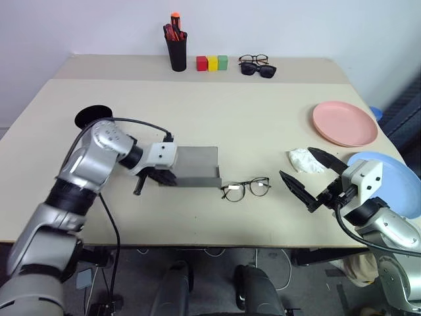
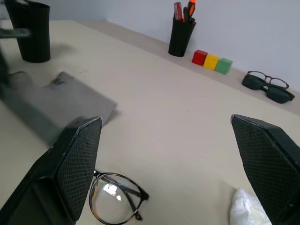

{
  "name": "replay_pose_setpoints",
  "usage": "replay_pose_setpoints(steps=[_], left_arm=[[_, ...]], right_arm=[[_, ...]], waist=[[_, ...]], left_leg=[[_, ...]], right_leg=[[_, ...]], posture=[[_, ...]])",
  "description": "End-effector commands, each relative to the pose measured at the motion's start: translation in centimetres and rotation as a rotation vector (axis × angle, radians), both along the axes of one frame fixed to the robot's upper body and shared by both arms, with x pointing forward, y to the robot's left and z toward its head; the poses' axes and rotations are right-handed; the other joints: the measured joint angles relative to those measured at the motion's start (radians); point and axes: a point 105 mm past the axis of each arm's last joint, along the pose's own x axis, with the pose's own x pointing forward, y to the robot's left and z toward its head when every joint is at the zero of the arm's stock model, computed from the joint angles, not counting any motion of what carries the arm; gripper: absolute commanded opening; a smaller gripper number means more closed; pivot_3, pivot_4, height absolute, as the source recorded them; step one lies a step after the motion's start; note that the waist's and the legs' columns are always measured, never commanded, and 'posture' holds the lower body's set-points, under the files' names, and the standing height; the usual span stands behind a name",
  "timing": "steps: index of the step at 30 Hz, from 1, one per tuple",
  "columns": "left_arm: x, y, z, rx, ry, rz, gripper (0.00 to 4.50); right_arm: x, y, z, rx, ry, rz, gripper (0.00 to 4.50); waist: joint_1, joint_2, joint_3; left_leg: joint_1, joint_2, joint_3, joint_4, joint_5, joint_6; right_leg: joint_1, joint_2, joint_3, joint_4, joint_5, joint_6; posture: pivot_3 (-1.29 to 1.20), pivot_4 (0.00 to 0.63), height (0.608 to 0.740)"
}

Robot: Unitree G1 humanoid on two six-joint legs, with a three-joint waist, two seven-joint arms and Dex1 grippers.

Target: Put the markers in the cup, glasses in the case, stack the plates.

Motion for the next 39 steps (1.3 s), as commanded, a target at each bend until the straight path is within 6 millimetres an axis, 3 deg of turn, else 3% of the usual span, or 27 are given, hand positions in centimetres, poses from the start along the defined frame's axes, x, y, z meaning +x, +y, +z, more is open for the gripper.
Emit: replay_pose_setpoints(steps=[1, 8, 17, 27, 32, 36, 39], left_arm=[[-2.1, -0.1, 1.1, -0.011, 0.01, -0.014, 0.21], [-2.8, -0.4, 0.7, -0.007, 0.027, 0.036, 0.21], [-1.0, -4.6, 0.0, -0.056, -0.016, 0.078, 0.21], [1.3, -4.9, 1.6, -0.147, -0.075, 0.108, 0.21], [1.1, -5.0, 1.8, -0.182, -0.064, 0.098, 0.21], [1.5, -5.0, 2.9, -0.377, -0.1, 0.159, 0.21], [2.4, -5.0, 4.3, -0.6, -0.262, 0.22, 0.21]], right_arm=[[0.0, 0.4, 0.8, 0.009, -0.034, 0.027, 4.5], [0.5, 0.4, 0.9, 0.004, -0.037, 0.04, 4.5], [0.0, 0.1, 0.6, 0.001, -0.038, 0.025, 4.5], [-0.6, -0.5, 0.4, 0.019, -0.023, -0.004, 4.5], [-0.6, -0.3, -0.4, -0.024, 0.015, 0.015, 4.5], [0.4, 0.8, -2.8, -0.183, 0.081, 0.047, 4.5], [1.8, 1.3, -4.7, -0.33, 0.11, 0.024, 4.5]], waist=[[0.001, 0.0, 0.0], [0.003, 0.0, 0.0], [0.003, 0.001, 0.0], [0.002, 0.001, -0.001], [0.003, 0.001, -0.001], [-0.001, 0.002, -0.001], [-0.004, 0.003, -0.002]], left_leg=[[0.0, 0.0, 0.0, 0.0, 0.0, 0.0], [0.0, 0.0, 0.0, 0.0, 0.0, 0.0], [0.0, -0.001, 0.0, 0.001, 0.0, 0.0], [0.0, 0.0, 0.0, 0.001, 0.0, 0.0], [0.0, 0.0, 0.0, 0.001, 0.0, 0.0], [0.001, 0.0, 0.0, 0.001, 0.0, 0.0], [0.002, 0.0, 0.001, 0.001, 0.0, 0.0]], right_leg=[[0.0, 0.0, 0.0, 0.0, 0.0, 0.0], [0.0, 0.0, 0.0, 0.0, 0.0, 0.0], [0.0, 0.0, 0.0, 0.0, 0.0, 0.0], [0.0, 0.001, 0.0, 0.001, 0.0, 0.0], [0.0, 0.001, 0.0, 0.0, 0.0, 0.0], [0.0, 0.001, 0.0, 0.0, 0.0, 0.0], [0.001, 0.0, 0.0, 0.001, 0.0, 0.0]], posture=[[0.0, 0.15, 0.74], [0.0, 0.15, 0.74], [0.0, 0.15, 0.74], [0.0, 0.15, 0.74], [0.0, 0.15, 0.74], [0.0, 0.15, 0.74], [0.0, 0.15, 0.74]])
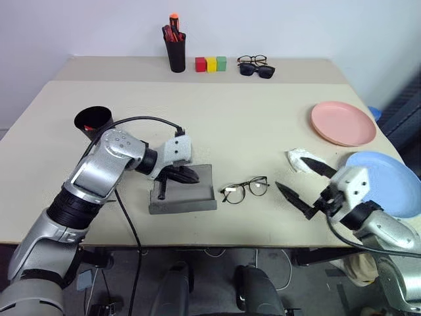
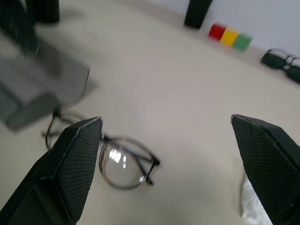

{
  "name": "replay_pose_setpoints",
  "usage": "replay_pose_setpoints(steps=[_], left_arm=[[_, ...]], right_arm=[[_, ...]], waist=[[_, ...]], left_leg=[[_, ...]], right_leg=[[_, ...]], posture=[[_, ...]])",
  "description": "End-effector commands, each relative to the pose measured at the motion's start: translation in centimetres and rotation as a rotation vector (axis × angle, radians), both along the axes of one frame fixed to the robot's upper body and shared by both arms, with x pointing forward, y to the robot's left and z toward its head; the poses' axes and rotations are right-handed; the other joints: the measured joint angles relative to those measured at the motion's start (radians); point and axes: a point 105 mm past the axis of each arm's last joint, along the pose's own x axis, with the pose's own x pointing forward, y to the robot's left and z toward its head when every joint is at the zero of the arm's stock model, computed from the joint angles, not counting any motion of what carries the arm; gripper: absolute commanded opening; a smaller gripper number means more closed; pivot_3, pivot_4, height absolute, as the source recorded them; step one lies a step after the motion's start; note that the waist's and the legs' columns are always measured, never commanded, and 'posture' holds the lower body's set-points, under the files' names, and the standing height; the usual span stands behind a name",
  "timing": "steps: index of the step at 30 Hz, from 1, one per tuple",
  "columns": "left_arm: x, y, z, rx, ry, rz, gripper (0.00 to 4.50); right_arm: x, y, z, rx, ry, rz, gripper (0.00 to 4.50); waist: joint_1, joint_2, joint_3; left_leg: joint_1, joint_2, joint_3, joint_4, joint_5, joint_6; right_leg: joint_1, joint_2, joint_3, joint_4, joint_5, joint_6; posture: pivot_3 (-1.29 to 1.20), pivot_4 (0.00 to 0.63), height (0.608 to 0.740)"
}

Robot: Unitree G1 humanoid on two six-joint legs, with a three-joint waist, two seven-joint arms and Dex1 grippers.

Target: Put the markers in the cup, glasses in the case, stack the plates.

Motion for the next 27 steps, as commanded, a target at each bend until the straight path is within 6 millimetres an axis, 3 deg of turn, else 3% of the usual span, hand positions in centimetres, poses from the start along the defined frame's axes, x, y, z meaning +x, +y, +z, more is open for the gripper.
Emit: replay_pose_setpoints(steps=[1, 4, 14, 17, 22, 23, 27], left_arm=[[0.3, 0.5, 1.8, -0.157, -0.136, 0.072, 0.21], [-1.2, 1.9, -0.2, -0.11, -0.048, 0.052, 0.21], [-3.7, 6.0, -2.2, -0.145, 0.001, 0.001, 0.21], [-4.6, 6.6, -3.0, -0.157, 0.096, -0.036, 1.54], [-4.3, 6.2, -3.8, -0.169, 0.081, -0.026, 4.17], [-4.3, 6.2, -4.0, -0.158, 0.073, -0.024, 4.45], [-4.6, 7.0, -4.5, -0.088, 0.053, -0.036, 4.45]], right_arm=[[1.2, 0.7, -1.4, -0.166, 0.008, 0.002, 4.5], [2.2, 1.9, -2.0, -0.272, 0.039, 0.042, 4.5], [3.9, 3.9, -0.4, -0.47, 0.053, 0.082, 4.5], [3.9, 4.6, -0.3, -0.515, 0.073, 0.115, 4.5], [4.5, 4.9, 0.6, -0.546, 0.077, 0.127, 4.5], [4.6, 5.1, 0.9, -0.538, 0.073, 0.124, 4.5], [4.4, 5.4, 1.5, -0.509, 0.08, 0.122, 4.5]], waist=[[0.003, 0.0, 0.0], [-0.005, 0.0, 0.0], [-0.008, 0.0, 0.0], [-0.012, 0.001, 0.0], [-0.013, 0.001, 0.0], [-0.014, 0.001, 0.0], [-0.014, 0.001, 0.0]], left_leg=[[0.0, 0.0, 0.0, 0.0, 0.0, 0.0], [0.0, 0.0, 0.0, 0.0, 0.0, 0.0], [-0.001, 0.0, 0.0, 0.0, 0.0, 0.0], [-0.001, 0.0, 0.0, 0.0, 0.0, 0.0], [-0.001, 0.0, 0.0, 0.0, 0.0, 0.0], [-0.002, 0.0, 0.0, 0.0, 0.0, 0.0], [-0.002, 0.0, 0.0, -0.001, 0.0, 0.0]], right_leg=[[0.0, 0.0, 0.0, 0.0, 0.0, 0.0], [0.0, 0.0, 0.0, 0.001, 0.0, 0.0], [-0.001, 0.0, 0.0, 0.0, 0.0, -0.001], [-0.001, -0.001, 0.0, 0.0, 0.0, -0.001], [-0.002, -0.001, 0.0, 0.0, 0.0, -0.001], [-0.002, -0.001, 0.0, 0.0, 0.0, -0.001], [-0.003, -0.001, 0.0, 0.0, 0.0, -0.001]], posture=[[0.0, 0.15, 0.74], [0.0, 0.15, 0.74], [0.0, 0.15, 0.74], [0.0, 0.15, 0.74], [0.0, 0.15, 0.74], [0.0, 0.15, 0.74], [0.0, 0.15, 0.74]])
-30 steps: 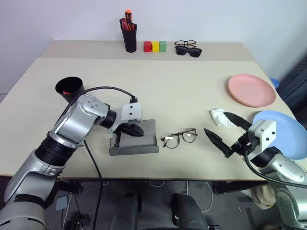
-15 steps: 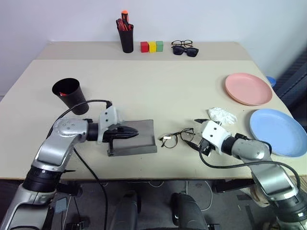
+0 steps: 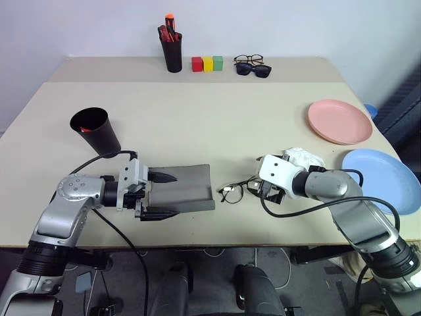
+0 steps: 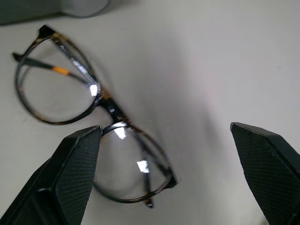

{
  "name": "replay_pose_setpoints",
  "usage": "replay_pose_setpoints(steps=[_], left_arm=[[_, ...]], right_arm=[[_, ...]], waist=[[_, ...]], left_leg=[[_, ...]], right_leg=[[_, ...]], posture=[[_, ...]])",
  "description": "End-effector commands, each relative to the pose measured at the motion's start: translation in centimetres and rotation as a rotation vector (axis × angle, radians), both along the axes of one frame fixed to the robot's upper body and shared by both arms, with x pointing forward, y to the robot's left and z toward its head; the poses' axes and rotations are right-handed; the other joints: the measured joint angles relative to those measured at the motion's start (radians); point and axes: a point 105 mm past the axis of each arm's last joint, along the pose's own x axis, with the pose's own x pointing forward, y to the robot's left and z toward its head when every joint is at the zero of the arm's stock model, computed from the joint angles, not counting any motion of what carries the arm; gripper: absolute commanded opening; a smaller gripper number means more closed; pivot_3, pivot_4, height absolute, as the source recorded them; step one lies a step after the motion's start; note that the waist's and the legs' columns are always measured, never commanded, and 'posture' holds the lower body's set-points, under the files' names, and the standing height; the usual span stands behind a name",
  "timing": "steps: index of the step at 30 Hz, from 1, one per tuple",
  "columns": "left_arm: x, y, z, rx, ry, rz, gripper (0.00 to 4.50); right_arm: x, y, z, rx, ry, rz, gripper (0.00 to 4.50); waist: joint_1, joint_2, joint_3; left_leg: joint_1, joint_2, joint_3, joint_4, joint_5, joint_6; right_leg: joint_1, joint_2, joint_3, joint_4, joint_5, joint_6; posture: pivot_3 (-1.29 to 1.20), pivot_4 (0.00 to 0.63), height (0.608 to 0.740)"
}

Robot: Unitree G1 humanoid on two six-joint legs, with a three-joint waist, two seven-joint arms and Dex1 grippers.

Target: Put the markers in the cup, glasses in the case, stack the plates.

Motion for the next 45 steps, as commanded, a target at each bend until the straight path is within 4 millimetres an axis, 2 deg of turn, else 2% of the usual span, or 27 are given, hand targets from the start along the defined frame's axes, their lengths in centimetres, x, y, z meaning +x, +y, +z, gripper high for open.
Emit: replay_pose_setpoints(steps=[1, 2, 6, 13, 17, 24, 31, 35, 38, 42, 45], left_arm=[[-0.2, 1.0, 0.3, 0.068, -0.059, -0.01, 4.45], [-0.1, 1.3, 0.3, 0.077, -0.071, -0.006, 4.45], [1.2, 4.8, 0.4, 0.152, -0.1, 0.124, 4.45], [1.7, 8.1, -0.1, 0.19, -0.088, 0.256, 4.45], [1.9, 9.0, 0.1, 0.152, -0.065, 0.321, 4.45], [2.2, 10.6, 0.0, 0.214, -0.075, 0.402, 4.45], [2.6, 8.7, -0.2, 0.227, -0.096, 0.37, 4.45], [3.1, 6.8, -0.7, 0.213, -0.112, 0.325, 4.45], [3.4, 4.5, -0.7, 0.183, -0.129, 0.264, 4.45], [2.7, 2.2, -0.1, 0.143, -0.108, 0.17, 4.45], [2.2, 1.5, 0.0, 0.141, -0.097, 0.125, 4.45]], right_arm=[[-0.5, 0.6, 1.6, 0.027, -0.042, 0.019, 4.5], [-0.5, 0.6, 1.7, 0.027, -0.044, 0.017, 4.5], [-1.1, 0.6, 2.0, 0.071, -0.054, 0.0, 4.5], [-0.9, 0.5, 3.6, 0.23, -0.092, -0.083, 4.5], [-0.7, 0.0, 3.8, 0.233, -0.109, -0.105, 4.5], [-0.7, 0.0, 3.9, 0.246, -0.116, -0.107, 4.5], [-0.5, 0.0, 3.9, 0.266, -0.126, -0.115, 4.5], [-0.4, -0.3, 4.1, 0.27, -0.14, -0.127, 4.5], [-0.3, -0.6, 4.3, 0.269, -0.154, -0.14, 4.5], [-0.3, -1.3, 4.3, 0.261, -0.161, -0.163, 4.5], [-0.3, -1.6, 4.3, 0.257, -0.161, -0.169, 4.5]], waist=[[0.0, 0.0, 0.0], [0.0, 0.0, 0.0], [0.0, 0.0, 0.0], [0.0, 0.0, 0.0], [0.0, 0.0, 0.0], [-0.001, 0.0, 0.0], [0.0, 0.0, 0.0], [0.001, 0.0, 0.0], [0.002, 0.0, 0.0], [0.0, 0.0, 0.0], [-0.002, 0.0, 0.0]], left_leg=[[0.0, 0.0, 0.0, 0.0, 0.0, 0.0], [0.0, 0.0, 0.0, -0.001, 0.0, 0.0], [-0.001, 0.0, 0.0, -0.001, 0.0, 0.0], [-0.001, 0.0, 0.001, -0.002, 0.0, 0.0], [-0.001, 0.0, 0.001, -0.003, 0.0, 0.0], [-0.001, 0.0, 0.001, -0.005, 0.001, -0.001], [-0.001, 0.0, 0.001, -0.008, 0.002, -0.002], [-0.001, 0.0, 0.001, -0.007, 0.002, -0.003], [-0.001, 0.0, 0.001, -0.007, 0.002, -0.003], [-0.001, 0.0, 0.001, -0.007, 0.002, -0.003], [-0.001, 0.0, 0.001, -0.008, 0.002, -0.003]], right_leg=[[-0.001, 0.0, 0.0, 0.0, 0.0, 0.0], [-0.001, 0.0, 0.0, 0.0, 0.0, 0.0], [-0.002, 0.0, 0.0, 0.0, 0.0, 0.0], [-0.003, 0.0, 0.0, 0.0, 0.0, 0.0], [-0.004, 0.0, 0.0, 0.0, 0.0, 0.0], [-0.005, 0.0, 0.0, 0.0, 0.0, 0.0], [-0.006, 0.0, 0.0, 0.0, 0.0, 0.0], [-0.006, 0.0, 0.0, 0.0, 0.0, 0.0], [-0.005, 0.0, 0.0, 0.0, 0.0, 0.0], [-0.005, 0.0, 0.0, 0.0, 0.001, 0.0], [-0.005, 0.0, 0.0, 0.001, 0.001, 0.0]], posture=[[0.0, 0.15, 0.74], [0.0, 0.15, 0.74], [0.0, 0.15, 0.74], [0.0, 0.15, 0.74], [0.0, 0.15, 0.74], [0.0, 0.15, 0.74], [0.0, 0.15, 0.74], [0.0, 0.15, 0.74], [0.0, 0.15, 0.74], [0.0, 0.15, 0.74], [0.0, 0.15, 0.74]])
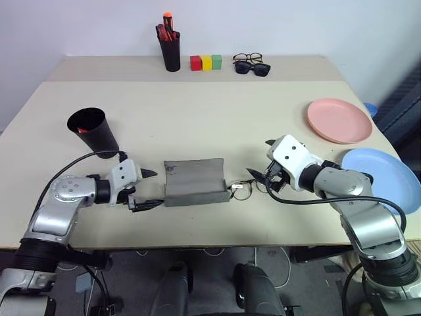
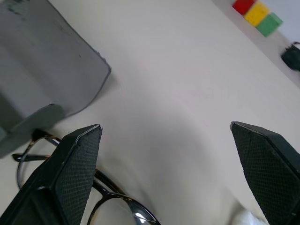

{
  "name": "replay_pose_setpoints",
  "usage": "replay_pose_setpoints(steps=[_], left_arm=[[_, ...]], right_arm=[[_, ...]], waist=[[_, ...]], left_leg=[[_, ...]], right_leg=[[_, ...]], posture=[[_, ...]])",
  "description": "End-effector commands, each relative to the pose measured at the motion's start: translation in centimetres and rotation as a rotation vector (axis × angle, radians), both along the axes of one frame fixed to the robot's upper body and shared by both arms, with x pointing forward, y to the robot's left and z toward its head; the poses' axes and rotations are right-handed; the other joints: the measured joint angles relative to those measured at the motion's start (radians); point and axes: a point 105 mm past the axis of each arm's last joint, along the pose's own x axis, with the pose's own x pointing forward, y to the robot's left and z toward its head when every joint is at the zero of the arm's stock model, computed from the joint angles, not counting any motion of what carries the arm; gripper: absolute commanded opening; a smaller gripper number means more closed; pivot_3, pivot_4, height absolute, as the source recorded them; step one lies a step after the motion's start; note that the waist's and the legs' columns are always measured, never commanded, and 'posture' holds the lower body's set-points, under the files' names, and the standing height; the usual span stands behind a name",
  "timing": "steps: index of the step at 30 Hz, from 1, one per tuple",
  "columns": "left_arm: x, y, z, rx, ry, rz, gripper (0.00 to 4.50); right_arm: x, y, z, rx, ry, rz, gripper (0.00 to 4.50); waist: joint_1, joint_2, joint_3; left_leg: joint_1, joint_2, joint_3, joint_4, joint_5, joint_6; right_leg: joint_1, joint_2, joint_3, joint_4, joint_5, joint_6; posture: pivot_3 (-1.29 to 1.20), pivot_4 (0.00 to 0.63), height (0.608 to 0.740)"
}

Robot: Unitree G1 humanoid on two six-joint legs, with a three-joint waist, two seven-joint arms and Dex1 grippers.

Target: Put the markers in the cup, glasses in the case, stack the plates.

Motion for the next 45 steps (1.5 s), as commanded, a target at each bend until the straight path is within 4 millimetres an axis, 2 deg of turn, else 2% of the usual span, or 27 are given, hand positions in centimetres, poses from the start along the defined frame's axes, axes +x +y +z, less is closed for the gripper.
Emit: replay_pose_setpoints(steps=[1, 4, 6, 9, 12, 15, 20, 26, 34, 45], left_arm=[[-0.4, -1.1, 1.3, -0.016, -0.022, -0.062, 4.45], [-0.1, -1.6, 1.7, -0.041, -0.025, -0.057, 4.45], [-0.4, -1.2, 2.2, -0.054, -0.016, -0.052, 4.45], [-1.7, -0.5, 3.4, -0.112, 0.022, -0.069, 4.45], [-4.2, -0.2, 4.9, -0.201, 0.076, -0.133, 4.45], [-5.9, 0.1, 4.6, -0.179, 0.143, -0.174, 4.45], [-7.2, -0.3, 3.8, -0.147, 0.206, -0.215, 4.45], [-6.3, -0.7, 3.6, -0.137, 0.138, -0.229, 4.45], [-5.5, -1.3, 4.3, -0.15, 0.085, -0.267, 4.45], [-5.6, -1.4, 4.1, -0.158, 0.062, -0.239, 4.45]], right_arm=[[-0.1, -0.5, 1.3, -0.002, -0.055, -0.012, 4.5], [-0.1, -0.7, 1.0, -0.018, -0.048, -0.007, 4.5], [-0.2, -1.0, 0.5, -0.046, -0.033, 0.003, 4.5], [-0.2, -1.7, 0.0, -0.083, -0.015, 0.011, 4.5], [0.0, -2.7, -0.7, -0.188, 0.006, 0.036, 4.5], [0.3, -2.9, -0.9, -0.227, 0.012, 0.061, 4.5], [0.8, -2.3, -0.8, -0.24, 0.012, 0.106, 4.5], [1.3, -1.4, -1.3, -0.253, 0.03, 0.15, 4.5], [1.6, -1.8, -2.0, -0.296, 0.061, 0.175, 4.5], [1.6, -2.0, -2.0, -0.336, 0.048, 0.196, 4.5]], waist=[[-0.001, 0.0, 0.0], [0.0, 0.0, 0.0], [0.002, 0.0, 0.0], [-0.001, 0.0, 0.0], [-0.006, 0.0, 0.0], [-0.004, 0.0, 0.0], [0.0, 0.0, 0.0], [0.001, 0.0, 0.0], [0.0, 0.0, 0.0], [0.0, 0.0, 0.0]], left_leg=[[0.0, 0.0, 0.0, 0.0, 0.0, 0.0], [0.0, 0.0, 0.0, 0.0, 0.0, 0.0], [0.0, 0.0, 0.0, 0.0, 0.0, 0.0], [0.0, 0.0, 0.0, 0.0, 0.0, 0.0], [0.0, 0.0, 0.0, 0.0, 0.0, 0.0], [0.0, 0.001, 0.0, 0.0, 0.0, 0.0], [0.0, 0.001, 0.0, 0.0, 0.0, 0.0], [0.0, 0.001, 0.0, 0.0, 0.0, 0.0], [0.0, 0.0, 0.001, 0.0, 0.0, 0.0], [0.0, 0.001, 0.001, 0.0, 0.0, 0.0]], right_leg=[[0.0, 0.0, 0.0, 0.0, 0.0, 0.0], [0.0, 0.0, 0.0, 0.0, 0.0, 0.0], [0.0, 0.0, 0.0, 0.0, 0.0, 0.0], [0.0, 0.0, 0.0, -0.001, 0.0, 0.0], [0.0, 0.0, 0.0, 0.0, 0.0, 0.0], [-0.001, 0.0, 0.001, 0.0, -0.001, -0.002], [-0.001, 0.0, 0.001, -0.001, -0.001, -0.003], [-0.001, 0.0, 0.0, -0.001, -0.001, -0.003], [-0.001, 0.0, 0.001, -0.001, -0.001, -0.003], [-0.001, 0.0, 0.001, 0.0, -0.001, -0.003]], posture=[[0.0, 0.15, 0.74], [0.0, 0.15, 0.74], [0.0, 0.15, 0.74], [0.0, 0.15, 0.74], [0.0, 0.15, 0.74], [0.0, 0.15, 0.74], [0.0, 0.15, 0.74], [0.0, 0.15, 0.74], [0.0, 0.15, 0.74], [0.0, 0.15, 0.74]])
